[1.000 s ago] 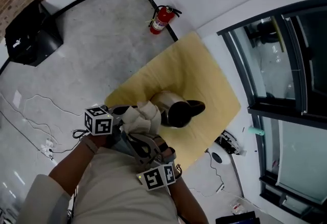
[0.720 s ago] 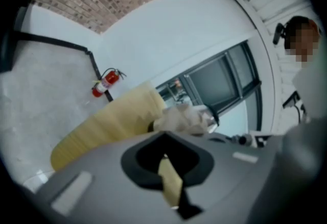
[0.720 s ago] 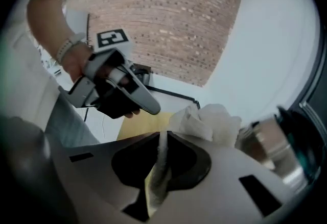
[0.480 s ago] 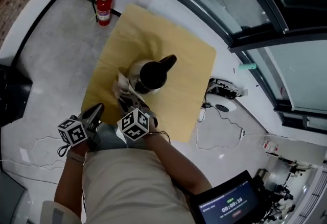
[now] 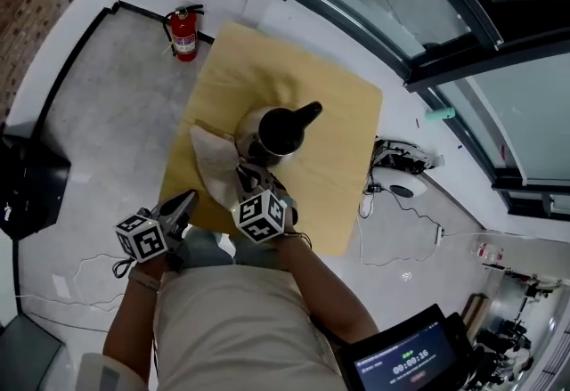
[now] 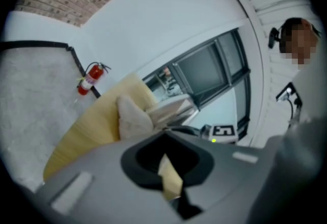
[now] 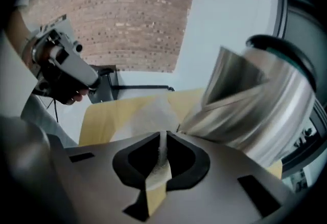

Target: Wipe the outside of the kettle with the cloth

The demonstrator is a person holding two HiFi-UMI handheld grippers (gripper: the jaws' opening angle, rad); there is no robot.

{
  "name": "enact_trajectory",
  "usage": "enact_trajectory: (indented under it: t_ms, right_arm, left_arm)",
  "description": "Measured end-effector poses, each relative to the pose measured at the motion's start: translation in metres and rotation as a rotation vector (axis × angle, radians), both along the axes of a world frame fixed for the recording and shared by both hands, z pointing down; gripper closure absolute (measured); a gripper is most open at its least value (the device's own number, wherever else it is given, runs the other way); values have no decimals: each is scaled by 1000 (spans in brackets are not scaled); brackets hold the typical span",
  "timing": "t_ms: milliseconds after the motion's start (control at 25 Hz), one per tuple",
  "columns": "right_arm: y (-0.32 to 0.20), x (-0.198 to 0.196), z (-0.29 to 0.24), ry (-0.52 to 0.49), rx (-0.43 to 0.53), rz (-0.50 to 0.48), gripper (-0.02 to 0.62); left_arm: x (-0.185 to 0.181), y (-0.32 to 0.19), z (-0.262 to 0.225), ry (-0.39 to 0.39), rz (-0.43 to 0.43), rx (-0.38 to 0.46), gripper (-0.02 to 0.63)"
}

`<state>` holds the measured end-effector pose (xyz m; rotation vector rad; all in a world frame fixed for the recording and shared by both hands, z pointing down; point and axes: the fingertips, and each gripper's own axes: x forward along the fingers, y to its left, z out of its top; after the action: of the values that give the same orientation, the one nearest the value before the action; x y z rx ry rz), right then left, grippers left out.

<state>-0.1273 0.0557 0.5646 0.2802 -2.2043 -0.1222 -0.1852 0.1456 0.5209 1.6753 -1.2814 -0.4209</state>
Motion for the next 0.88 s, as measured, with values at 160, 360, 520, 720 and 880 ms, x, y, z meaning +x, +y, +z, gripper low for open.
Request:
enact_trajectory:
  t_ms: [160, 360, 520, 720, 880]
  right_arm:
    - [21, -2, -53, -193, -129, -32, 563]
    - [43, -25, -11, -24, -295, -6, 300]
    - [42, -26, 46, 185, -301, 37, 276]
    - [35, -22, 73, 215, -223, 83, 283]
    - [51, -15, 70, 216, -460, 49, 462]
  left_arm:
    - [-1, -16, -6, 15, 23, 48, 606]
    - [-29, -11, -4, 32, -94, 7, 606]
    - [-34, 5, 2, 23, -101, -26, 606]
    - [-41, 27, 7, 29, -110, -50, 606]
    - [-44, 31, 13, 33, -97, -53, 606]
